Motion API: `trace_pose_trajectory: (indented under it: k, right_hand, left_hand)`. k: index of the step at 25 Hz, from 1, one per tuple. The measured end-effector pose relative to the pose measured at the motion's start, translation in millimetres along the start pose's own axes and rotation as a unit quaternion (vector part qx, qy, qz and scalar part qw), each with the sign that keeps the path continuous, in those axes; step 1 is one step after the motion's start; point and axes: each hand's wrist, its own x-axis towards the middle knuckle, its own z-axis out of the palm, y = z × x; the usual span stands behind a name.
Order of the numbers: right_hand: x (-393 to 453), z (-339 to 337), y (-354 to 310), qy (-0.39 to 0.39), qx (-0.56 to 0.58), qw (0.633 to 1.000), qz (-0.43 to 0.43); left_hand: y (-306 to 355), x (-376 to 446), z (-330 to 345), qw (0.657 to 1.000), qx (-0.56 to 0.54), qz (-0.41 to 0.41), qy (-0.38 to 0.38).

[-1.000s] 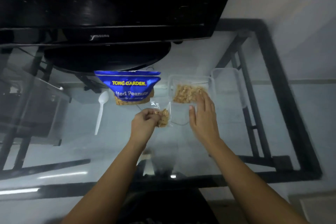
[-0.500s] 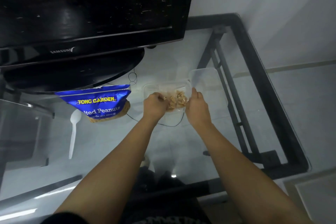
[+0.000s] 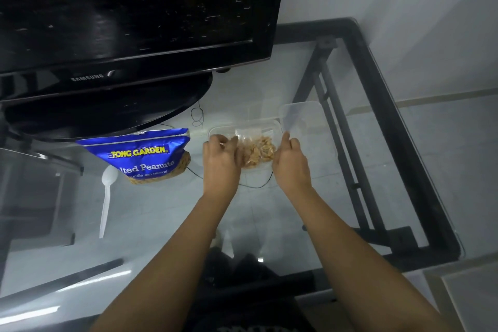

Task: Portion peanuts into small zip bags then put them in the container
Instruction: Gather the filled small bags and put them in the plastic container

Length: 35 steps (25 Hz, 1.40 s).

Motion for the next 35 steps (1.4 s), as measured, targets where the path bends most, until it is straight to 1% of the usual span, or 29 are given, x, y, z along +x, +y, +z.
trace_pose_trajectory:
  k: [1,2,4,5,6,7,8,9,11,12,13,14,15,16,17,18,20,21,22,23,25,26,27,29,32,33,35]
  right_hand:
    - [-1,0,1,0.021,0.029,0.999,0.004]
    - [-1,-2,4,0.05,0.062,0.997,0.015]
    - [2,-6,17,0.116,0.082,0.989,0.051]
    - [5,-8,26,0.125,0.065,0.986,0.085]
    - [7,-12,36,0.106,0.047,0.984,0.134]
    - [8,-15,44,0.07,0.037,0.98,0.183]
    - [9,-19,50,0.036,0.037,0.974,0.22]
    - [10,-21,54,0.016,0.034,0.97,0.238]
    - [12,-24,54,0.021,-0.008,0.971,0.24]
    - [14,-26,52,0.033,-0.026,0.969,0.244]
    - [14,-30,49,0.055,-0.02,0.967,0.249]
    - [16,-32,47,0.09,0.021,0.965,0.244]
    - [17,-35,44,0.129,0.098,0.96,0.227]
    - [19,-39,42,0.166,0.2,0.943,0.206]
    - [20,-44,39,0.198,0.31,0.91,0.19]
    - [20,-50,36,0.222,0.412,0.866,0.176]
    - [22,-60,31,0.244,0.554,0.78,0.16]
    - [24,-63,30,0.24,0.589,0.756,0.153]
    - [27,-64,29,0.218,0.599,0.758,0.139]
    - [27,-64,26,0.18,0.583,0.783,0.121]
    - [27,-56,18,0.087,0.509,0.853,0.079]
    - [26,-51,14,0.056,0.473,0.877,0.064]
    - [27,-45,10,0.033,0.445,0.893,0.057]
    - [26,-34,1,0.008,0.409,0.91,0.058]
    - [28,-22,-10,0.011,0.344,0.937,0.065]
    - [29,-18,-12,0.01,0.319,0.945,0.065]
    - [29,-11,-14,-0.007,0.298,0.952,0.073]
  left_hand:
    - [-5,-4,-3,0.999,0.01,-0.023,0.027]
    - [-9,-7,-5,0.998,0.018,-0.059,0.028]
    - [-15,-10,-11,0.994,0.023,-0.11,-0.011]
    - [-16,-10,-13,0.992,0.022,-0.117,-0.032]
    - [-17,-10,-14,0.991,0.02,-0.118,-0.052]
    - [-17,-10,-15,0.99,0.024,-0.12,-0.065]
    - [-18,-9,-15,0.989,0.033,-0.122,-0.074]
    - [-19,-9,-15,0.988,0.045,-0.123,-0.081]
    - [-18,-8,-15,0.985,0.074,-0.128,-0.094]
    - [-16,-8,-16,0.983,0.081,-0.132,-0.101]
    - [-16,-7,-16,0.982,0.081,-0.137,-0.107]
    - [-17,-7,-15,0.981,0.078,-0.141,-0.11]
    - [-17,-6,-15,0.98,0.076,-0.142,-0.114]
    - [-18,-6,-16,0.981,0.073,-0.141,-0.114]
    - [-19,-7,-15,0.982,0.069,-0.139,-0.11]
    - [-20,-6,-14,0.983,0.064,-0.136,-0.103]
    - [-20,-7,-15,0.985,0.05,-0.135,-0.091]
    - [-20,-7,-16,0.987,0.036,-0.136,-0.082]
    - [-19,-7,-17,0.989,0.013,-0.134,-0.061]
    - [-18,-9,-19,0.991,-0.021,-0.128,-0.03]
    - [-15,-13,-25,0.984,-0.131,-0.119,0.038]
    - [-11,-15,-27,0.973,-0.189,-0.125,0.053]
    - [-8,-15,-30,0.965,-0.22,-0.135,0.055]
    - [-6,-15,-31,0.964,-0.222,-0.134,0.056]
    - [-18,-13,-20,0.97,-0.18,-0.148,0.072]
    - [-23,-10,-15,0.972,-0.159,-0.157,0.069]
    - [-29,-6,-8,0.975,-0.133,-0.175,0.031]
